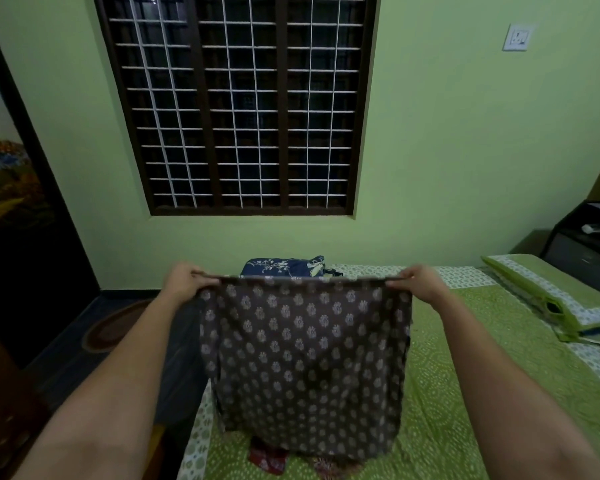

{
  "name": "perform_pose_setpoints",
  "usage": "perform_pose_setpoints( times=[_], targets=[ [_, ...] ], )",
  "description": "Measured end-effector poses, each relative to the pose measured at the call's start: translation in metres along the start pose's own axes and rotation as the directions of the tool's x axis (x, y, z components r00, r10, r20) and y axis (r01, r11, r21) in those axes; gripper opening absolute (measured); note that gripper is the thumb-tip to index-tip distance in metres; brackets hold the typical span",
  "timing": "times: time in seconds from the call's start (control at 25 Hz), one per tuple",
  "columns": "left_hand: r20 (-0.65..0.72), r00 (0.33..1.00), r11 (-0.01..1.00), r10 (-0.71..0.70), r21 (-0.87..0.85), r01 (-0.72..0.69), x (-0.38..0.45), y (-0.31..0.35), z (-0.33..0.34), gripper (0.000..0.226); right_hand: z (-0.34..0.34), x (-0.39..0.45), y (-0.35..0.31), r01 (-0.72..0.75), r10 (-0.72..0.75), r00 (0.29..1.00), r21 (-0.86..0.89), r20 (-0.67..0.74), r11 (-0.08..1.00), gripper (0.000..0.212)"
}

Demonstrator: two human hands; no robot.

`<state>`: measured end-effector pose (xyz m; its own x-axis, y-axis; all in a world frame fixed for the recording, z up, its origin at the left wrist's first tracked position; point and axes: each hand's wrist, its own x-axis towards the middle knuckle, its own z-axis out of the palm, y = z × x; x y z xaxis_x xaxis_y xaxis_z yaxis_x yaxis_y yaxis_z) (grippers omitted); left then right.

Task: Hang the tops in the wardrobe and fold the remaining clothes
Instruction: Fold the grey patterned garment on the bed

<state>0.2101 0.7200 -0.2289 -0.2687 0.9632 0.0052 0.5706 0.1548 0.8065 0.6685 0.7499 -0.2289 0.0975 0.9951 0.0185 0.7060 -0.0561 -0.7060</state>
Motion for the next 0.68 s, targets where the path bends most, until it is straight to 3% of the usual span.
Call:
perform_pose_setpoints(
  times=[0.08,0.12,0.28,0.4,0.48,0.56,0.6,0.64,0.68],
  targets=[
    [-0.157,0.987,0.989,0.033,-0.137,-0.055,0.005,0.013,-0.006,0.015,-0.013,-0.001,-0.01,0.045,0.017,0.986,0.357,-0.168,0.933,0.022],
    [-0.186,0.982,0.981,0.017,-0.187,-0.053,0.007,0.017,-0.007,0.02,-0.016,0.0,-0.012,0.064,0.033,0.977,0.438,-0.21,0.897,0.023],
    [-0.29,0.953,0.915,-0.09,-0.402,-0.036,0.018,0.028,-0.004,0.045,-0.016,0.002,-0.017,0.119,0.099,0.953,0.653,-0.286,0.748,0.021],
    [-0.322,0.945,0.801,-0.059,-0.58,-0.148,0.012,0.06,-0.015,0.024,-0.041,-0.013,-0.042,0.205,0.038,0.948,0.699,-0.315,0.685,0.016],
    [-0.352,0.934,0.591,0.053,-0.744,-0.314,-0.008,0.086,-0.041,0.008,-0.068,-0.034,-0.06,0.33,-0.099,0.936,0.748,-0.337,0.577,0.013],
    [-0.448,0.874,0.24,0.187,-0.842,-0.483,-0.037,0.105,-0.075,0.018,-0.099,-0.064,-0.081,0.499,-0.291,0.853,0.84,-0.433,0.212,0.017],
    [-0.456,0.846,0.058,0.276,-0.871,-0.489,-0.051,0.115,-0.087,0.017,-0.11,-0.075,-0.094,0.536,-0.351,0.8,0.843,-0.486,0.054,0.019],
    [-0.396,0.838,-0.032,0.375,-0.909,-0.415,-0.063,0.13,-0.09,0.016,-0.115,-0.082,-0.112,0.544,-0.417,0.757,0.838,-0.504,-0.025,0.016],
    [-0.273,0.83,-0.019,0.487,-0.953,-0.302,-0.071,0.15,-0.083,0.017,-0.112,-0.085,-0.135,0.555,-0.47,0.728,0.832,-0.499,-0.025,0.01]
  ],
)
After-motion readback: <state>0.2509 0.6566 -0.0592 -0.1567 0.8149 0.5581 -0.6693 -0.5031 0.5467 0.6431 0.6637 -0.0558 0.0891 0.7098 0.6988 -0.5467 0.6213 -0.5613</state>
